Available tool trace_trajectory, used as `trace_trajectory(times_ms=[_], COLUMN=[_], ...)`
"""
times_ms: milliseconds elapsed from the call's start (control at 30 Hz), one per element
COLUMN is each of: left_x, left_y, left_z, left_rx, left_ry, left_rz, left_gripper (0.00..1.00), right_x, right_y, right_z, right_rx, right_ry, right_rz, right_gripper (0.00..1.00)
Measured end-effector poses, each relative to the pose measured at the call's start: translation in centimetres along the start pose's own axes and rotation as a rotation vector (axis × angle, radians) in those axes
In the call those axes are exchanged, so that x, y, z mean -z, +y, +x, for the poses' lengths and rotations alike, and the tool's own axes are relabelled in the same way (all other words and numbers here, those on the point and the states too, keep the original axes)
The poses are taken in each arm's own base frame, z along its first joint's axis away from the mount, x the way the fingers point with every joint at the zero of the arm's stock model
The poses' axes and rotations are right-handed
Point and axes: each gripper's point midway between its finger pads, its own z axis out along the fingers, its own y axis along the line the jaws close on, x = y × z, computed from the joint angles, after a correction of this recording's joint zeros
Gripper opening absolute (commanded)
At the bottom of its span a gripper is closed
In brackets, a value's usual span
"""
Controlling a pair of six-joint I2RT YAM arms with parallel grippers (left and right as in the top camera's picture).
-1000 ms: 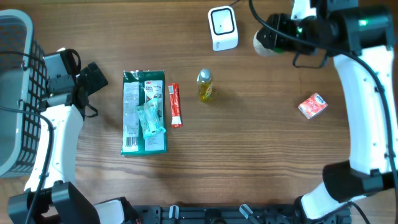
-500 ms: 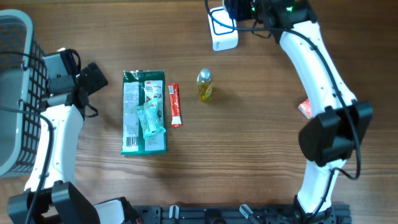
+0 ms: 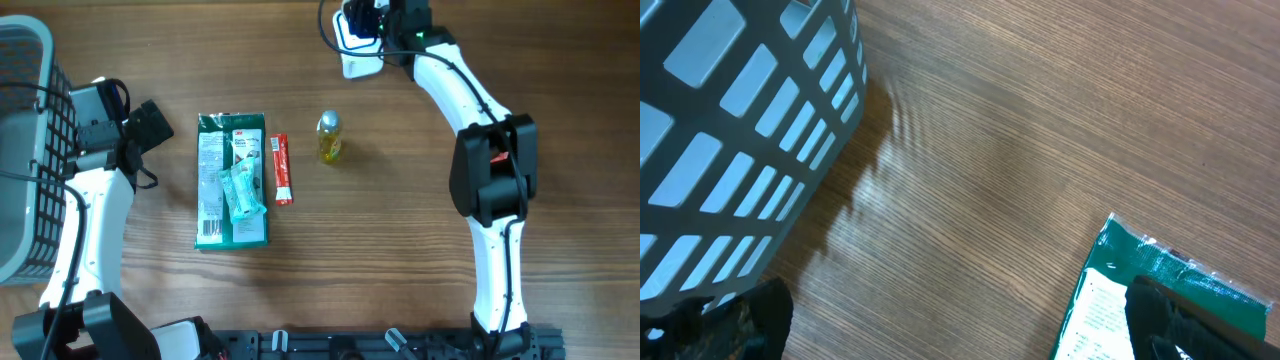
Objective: Scan the item barcode
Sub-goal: 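Hold the jar label under the white scanner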
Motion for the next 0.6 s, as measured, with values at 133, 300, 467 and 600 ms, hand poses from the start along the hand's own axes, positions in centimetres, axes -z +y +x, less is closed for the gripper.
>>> trace_trajectory(times_ms=[133, 300, 467, 600], left_x=[0.0, 0.0, 0.0, 0.0], left_y=[0.0, 0.0, 0.0, 0.0], left_z=[0.0, 0.0, 0.0, 0.0], left_rx=[0.000, 0.000, 0.000, 0.000], left_ry=[0.000, 0.000, 0.000, 0.000], left_rz=[0.000, 0.000, 0.000, 0.000], left_gripper=[1.00, 1.00, 1.00, 1.00], right_x=[0.0, 0.0, -0.3, -1.3], right_y=[0.3, 0.1, 0.0, -0.5], right_z=[-1.5, -1.6, -1.1, 0.3], right_rx=[0.000, -0.004, -0.017, -0.057], right_ry=[-0.062, -0.068, -0.059, -0.035], right_rz=[-0.015, -0.004, -0.003, 0.003], right_gripper=[0.04, 0.04, 0.04, 0.04])
